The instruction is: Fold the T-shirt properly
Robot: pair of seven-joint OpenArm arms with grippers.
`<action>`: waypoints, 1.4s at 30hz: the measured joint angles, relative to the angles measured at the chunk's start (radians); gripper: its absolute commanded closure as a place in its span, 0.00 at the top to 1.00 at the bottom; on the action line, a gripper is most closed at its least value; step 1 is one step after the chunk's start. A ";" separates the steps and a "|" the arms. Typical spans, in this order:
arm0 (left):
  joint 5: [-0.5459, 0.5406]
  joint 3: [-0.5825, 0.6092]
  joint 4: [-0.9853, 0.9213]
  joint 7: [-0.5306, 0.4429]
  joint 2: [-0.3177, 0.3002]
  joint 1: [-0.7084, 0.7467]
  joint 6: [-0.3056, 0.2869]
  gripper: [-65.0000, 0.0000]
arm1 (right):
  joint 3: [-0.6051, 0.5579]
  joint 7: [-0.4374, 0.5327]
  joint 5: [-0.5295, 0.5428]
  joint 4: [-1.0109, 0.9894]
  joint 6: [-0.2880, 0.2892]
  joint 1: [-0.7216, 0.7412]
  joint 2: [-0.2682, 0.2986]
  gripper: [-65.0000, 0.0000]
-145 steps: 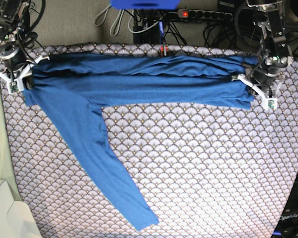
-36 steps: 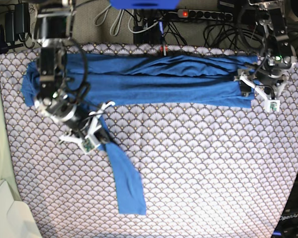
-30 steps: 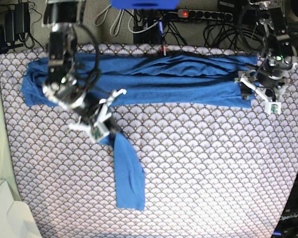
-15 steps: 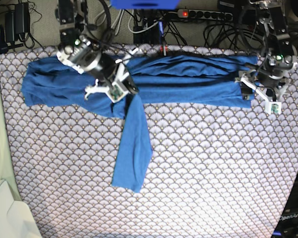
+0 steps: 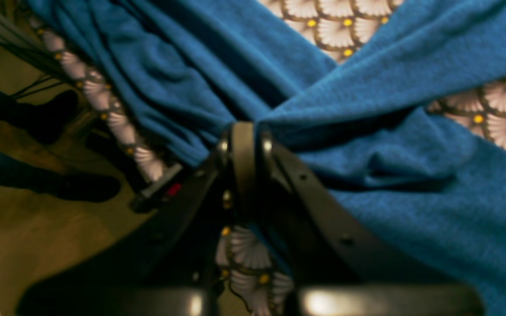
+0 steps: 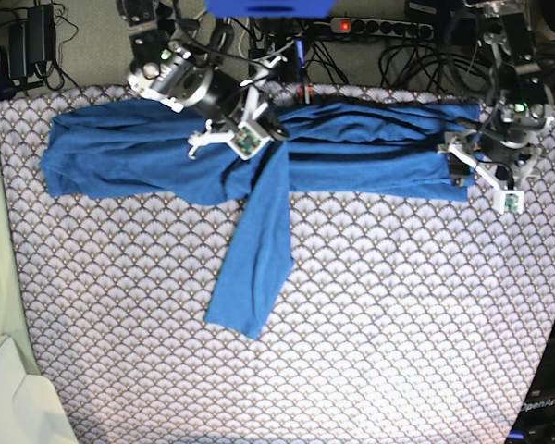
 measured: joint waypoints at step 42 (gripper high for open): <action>0.004 -0.018 0.174 0.013 0.001 -0.033 0.001 0.71 | 0.114 0.008 0.009 0.137 0.004 -0.016 0.036 0.44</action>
